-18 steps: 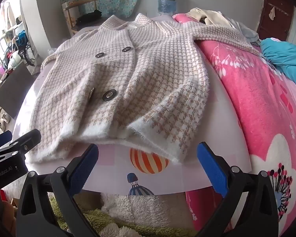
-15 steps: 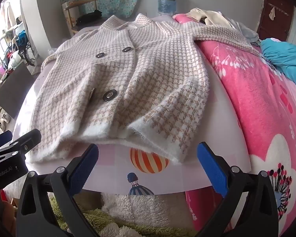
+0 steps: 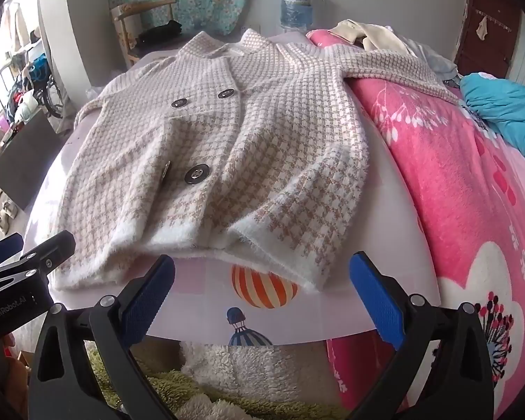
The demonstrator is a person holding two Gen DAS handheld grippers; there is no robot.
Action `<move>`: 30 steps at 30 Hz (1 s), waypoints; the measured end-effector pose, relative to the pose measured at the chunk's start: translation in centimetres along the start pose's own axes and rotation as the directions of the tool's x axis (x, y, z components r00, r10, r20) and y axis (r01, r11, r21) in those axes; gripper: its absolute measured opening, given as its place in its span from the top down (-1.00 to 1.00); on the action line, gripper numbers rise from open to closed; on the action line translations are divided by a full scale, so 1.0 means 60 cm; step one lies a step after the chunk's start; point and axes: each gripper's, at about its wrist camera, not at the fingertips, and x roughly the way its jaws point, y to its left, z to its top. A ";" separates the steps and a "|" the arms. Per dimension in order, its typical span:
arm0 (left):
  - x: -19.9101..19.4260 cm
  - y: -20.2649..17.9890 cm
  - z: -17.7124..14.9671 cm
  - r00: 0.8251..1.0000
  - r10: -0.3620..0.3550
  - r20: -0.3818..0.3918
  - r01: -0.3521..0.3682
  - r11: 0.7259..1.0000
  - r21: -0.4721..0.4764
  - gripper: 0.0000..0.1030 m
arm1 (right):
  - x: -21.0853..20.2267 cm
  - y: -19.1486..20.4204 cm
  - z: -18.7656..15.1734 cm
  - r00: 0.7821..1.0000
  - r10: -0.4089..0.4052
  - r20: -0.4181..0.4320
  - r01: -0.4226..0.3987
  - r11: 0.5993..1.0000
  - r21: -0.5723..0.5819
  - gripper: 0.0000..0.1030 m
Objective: Fold large clothes
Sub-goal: 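Move both grippers toward the hem of the houndstooth coat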
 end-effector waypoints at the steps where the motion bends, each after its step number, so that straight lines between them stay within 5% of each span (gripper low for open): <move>1: 0.000 0.000 0.000 1.000 -0.001 0.001 0.001 1.000 -0.001 -0.84 | 0.000 0.000 0.000 1.000 0.000 -0.002 0.000 1.000 0.000 -0.90; 30: -0.016 0.014 0.011 1.000 -0.002 0.014 0.003 1.000 -0.016 -0.84 | -0.006 0.006 0.007 1.000 -0.003 0.001 0.003 1.000 -0.005 -0.90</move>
